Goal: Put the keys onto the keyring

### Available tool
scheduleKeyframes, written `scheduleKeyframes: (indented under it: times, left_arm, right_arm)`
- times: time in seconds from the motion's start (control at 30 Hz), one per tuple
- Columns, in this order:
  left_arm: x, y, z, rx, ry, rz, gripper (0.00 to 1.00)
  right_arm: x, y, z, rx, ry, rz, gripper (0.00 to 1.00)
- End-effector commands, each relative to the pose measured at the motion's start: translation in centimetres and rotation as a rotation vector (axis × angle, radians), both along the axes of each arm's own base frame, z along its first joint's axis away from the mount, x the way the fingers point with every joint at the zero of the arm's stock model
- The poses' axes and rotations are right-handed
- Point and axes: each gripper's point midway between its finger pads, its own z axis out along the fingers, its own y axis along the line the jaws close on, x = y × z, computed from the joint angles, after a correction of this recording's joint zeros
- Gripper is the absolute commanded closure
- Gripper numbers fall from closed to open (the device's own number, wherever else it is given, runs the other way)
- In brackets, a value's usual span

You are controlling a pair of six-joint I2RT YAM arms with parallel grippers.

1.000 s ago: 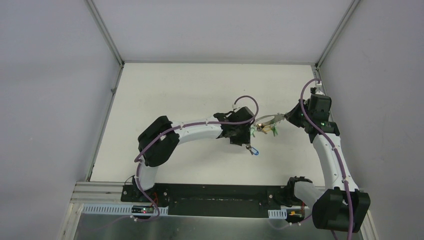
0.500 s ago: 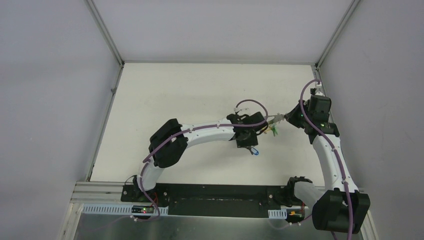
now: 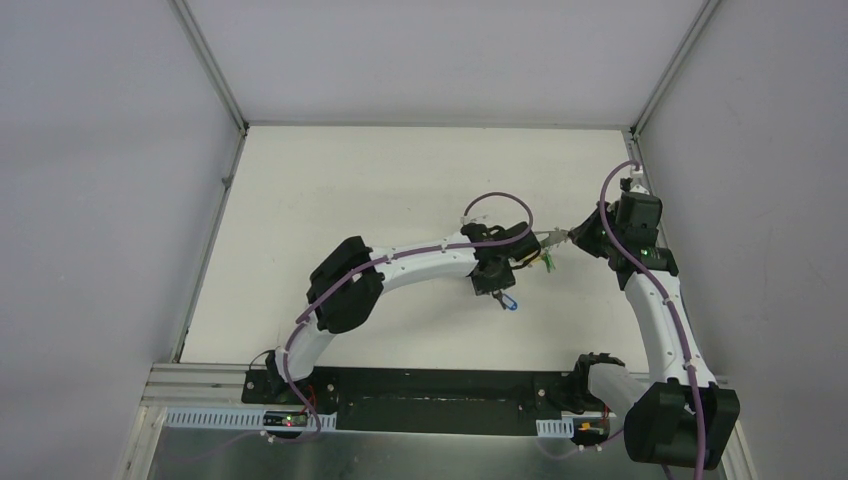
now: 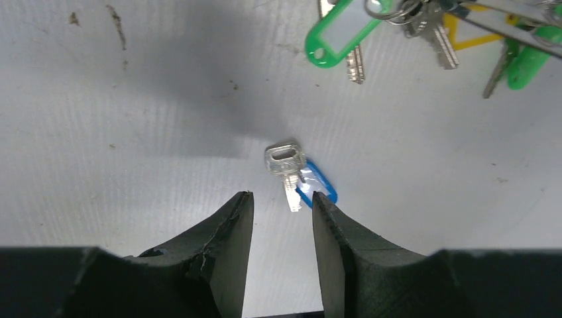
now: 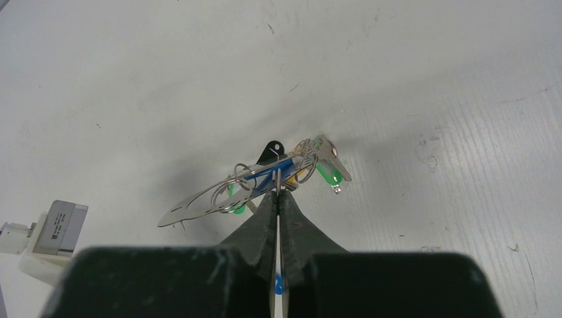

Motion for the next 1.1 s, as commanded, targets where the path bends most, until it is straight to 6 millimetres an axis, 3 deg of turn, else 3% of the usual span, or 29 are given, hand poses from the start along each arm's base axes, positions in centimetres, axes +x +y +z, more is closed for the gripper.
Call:
scheduleKeyframes:
  times: [0.0, 0.6, 0.8, 0.93, 1.07]
  left_arm:
    - [0.2, -1.8, 1.2, -0.05, -0.007, -0.005, 0.62]
    - [0.2, -3.3, -0.7, -0.062, -0.005, -0.016, 0.71]
    - [0.1, -3.0, -1.2, -0.047, -0.002, -0.018, 0.85]
    - [0.1, -2.7, -0.8, -0.043, -0.015, -0.026, 0.99]
    - [0.7, -1.1, 1.0, -0.025, -0.079, -0.021, 1.0]
  right_arm:
    - [0.8, 0.1, 1.7, 0.004, -0.079, 0.0, 1.0]
    - [0.8, 0.1, 1.8, 0.006, -0.082, -0.002, 1.0]
    - [0.7, 0.1, 1.7, 0.006, -0.08, -0.002, 1.0]
    - [0.7, 0.2, 1.8, 0.008, -0.083, 0.002, 1.0]
    - [0.8, 0.4, 2.2, 0.006, -0.091, 0.017, 1.0]
